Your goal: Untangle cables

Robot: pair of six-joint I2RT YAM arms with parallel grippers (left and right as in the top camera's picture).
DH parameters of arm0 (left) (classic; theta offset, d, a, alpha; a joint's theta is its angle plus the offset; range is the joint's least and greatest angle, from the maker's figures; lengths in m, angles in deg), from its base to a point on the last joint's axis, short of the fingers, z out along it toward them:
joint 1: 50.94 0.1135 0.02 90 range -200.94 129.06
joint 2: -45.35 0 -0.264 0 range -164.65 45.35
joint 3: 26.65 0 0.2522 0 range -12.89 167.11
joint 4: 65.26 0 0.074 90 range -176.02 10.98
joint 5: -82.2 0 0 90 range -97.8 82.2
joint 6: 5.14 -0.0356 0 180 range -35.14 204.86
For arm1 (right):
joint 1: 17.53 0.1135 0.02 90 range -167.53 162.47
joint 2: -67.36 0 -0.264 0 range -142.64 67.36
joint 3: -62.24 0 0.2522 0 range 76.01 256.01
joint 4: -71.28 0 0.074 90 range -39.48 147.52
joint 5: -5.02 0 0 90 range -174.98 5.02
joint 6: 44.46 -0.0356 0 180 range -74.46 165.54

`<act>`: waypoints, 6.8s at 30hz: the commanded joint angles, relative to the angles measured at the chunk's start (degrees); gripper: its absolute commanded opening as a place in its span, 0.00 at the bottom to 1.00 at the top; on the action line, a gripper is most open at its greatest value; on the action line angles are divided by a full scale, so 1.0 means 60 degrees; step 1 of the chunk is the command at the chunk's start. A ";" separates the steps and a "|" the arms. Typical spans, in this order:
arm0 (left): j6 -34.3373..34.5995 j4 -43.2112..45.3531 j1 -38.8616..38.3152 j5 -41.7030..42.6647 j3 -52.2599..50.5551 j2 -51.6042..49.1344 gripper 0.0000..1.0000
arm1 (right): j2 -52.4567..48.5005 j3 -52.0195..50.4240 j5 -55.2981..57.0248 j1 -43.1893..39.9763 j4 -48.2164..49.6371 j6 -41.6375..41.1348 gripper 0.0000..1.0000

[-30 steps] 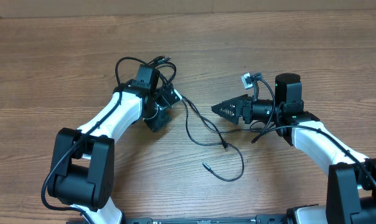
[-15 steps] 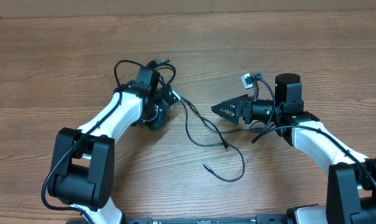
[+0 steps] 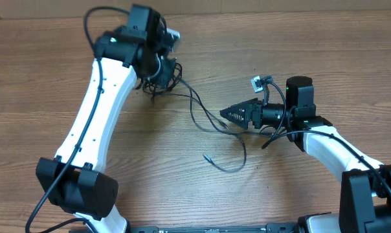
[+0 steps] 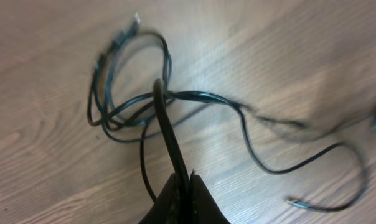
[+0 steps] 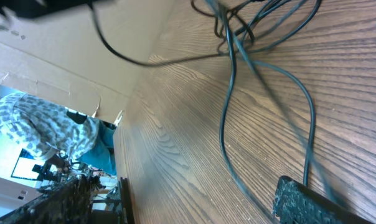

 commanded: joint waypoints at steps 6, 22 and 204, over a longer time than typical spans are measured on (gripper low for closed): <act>0.1960 -0.1075 0.0095 0.1038 0.4207 0.0149 0.04 | 0.0076 0.0029 -0.0011 -0.0015 -0.0117 0.0015 0.92; 0.1956 -0.1268 0.0095 -0.0656 0.9355 0.0273 0.04 | 0.0076 0.0029 -0.0007 -0.0015 -0.0117 0.0018 0.92; 0.8735 -0.4728 -0.0729 -0.1610 0.8225 -0.1953 1.00 | -0.4543 0.4594 0.9584 -0.6229 0.4634 -0.2688 0.04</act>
